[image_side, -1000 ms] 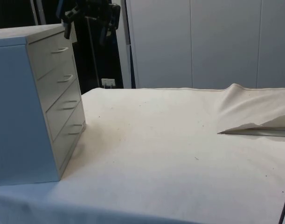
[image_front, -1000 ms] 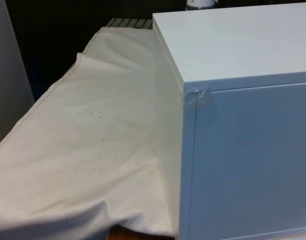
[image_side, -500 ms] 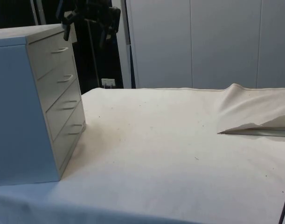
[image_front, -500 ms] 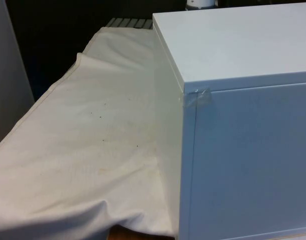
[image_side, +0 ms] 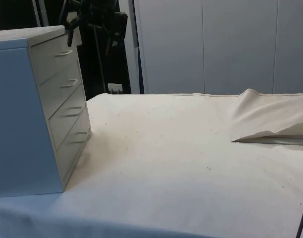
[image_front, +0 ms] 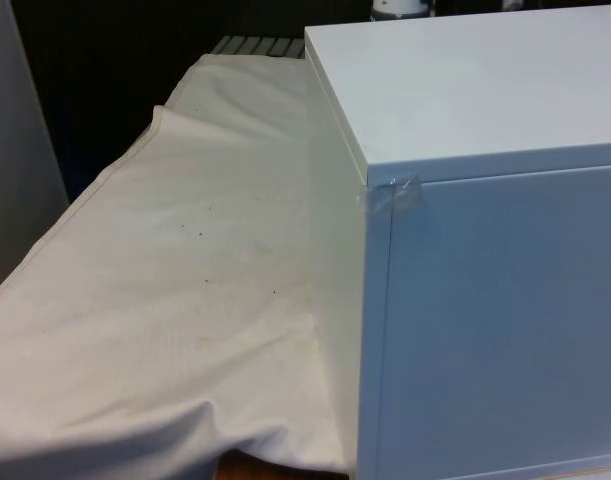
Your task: Open the drawer, then close it.
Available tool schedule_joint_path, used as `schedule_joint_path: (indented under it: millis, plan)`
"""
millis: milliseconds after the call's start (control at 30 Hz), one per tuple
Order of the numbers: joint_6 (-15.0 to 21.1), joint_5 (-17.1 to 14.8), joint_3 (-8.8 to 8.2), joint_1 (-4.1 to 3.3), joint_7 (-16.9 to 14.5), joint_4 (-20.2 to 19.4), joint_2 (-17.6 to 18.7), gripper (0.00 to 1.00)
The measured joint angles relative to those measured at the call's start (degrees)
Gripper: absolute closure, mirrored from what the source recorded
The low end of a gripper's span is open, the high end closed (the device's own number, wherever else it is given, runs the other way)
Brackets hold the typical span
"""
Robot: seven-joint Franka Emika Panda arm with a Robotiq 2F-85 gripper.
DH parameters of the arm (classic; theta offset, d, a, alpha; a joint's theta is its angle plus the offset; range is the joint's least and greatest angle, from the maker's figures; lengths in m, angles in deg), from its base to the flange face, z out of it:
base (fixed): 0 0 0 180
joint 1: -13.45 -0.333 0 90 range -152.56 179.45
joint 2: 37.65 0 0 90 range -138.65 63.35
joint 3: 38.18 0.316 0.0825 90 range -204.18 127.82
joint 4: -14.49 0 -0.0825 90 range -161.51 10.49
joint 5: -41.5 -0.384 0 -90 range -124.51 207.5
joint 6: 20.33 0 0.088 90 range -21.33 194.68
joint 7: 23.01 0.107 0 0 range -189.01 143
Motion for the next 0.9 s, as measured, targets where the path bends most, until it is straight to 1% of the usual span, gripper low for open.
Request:
schedule_joint_path:
  millis: [100,267,433,667,900]
  plan:
    - [0.52,-0.06,-0.06,0.0,0.63,0.0,0.34,0.0]
    - [1.6,-0.06,-0.11,0.0,2.69,0.0,1.03,0.0]
    - [1.78,-0.11,-0.11,0.0,3.72,0.0,1.2,0.0]
    - [2.69,-0.11,-0.29,0.0,6.76,0.11,1.78,0.0]
    - [3.04,-0.11,-0.34,0.0,8.65,0.23,2.23,0.0]
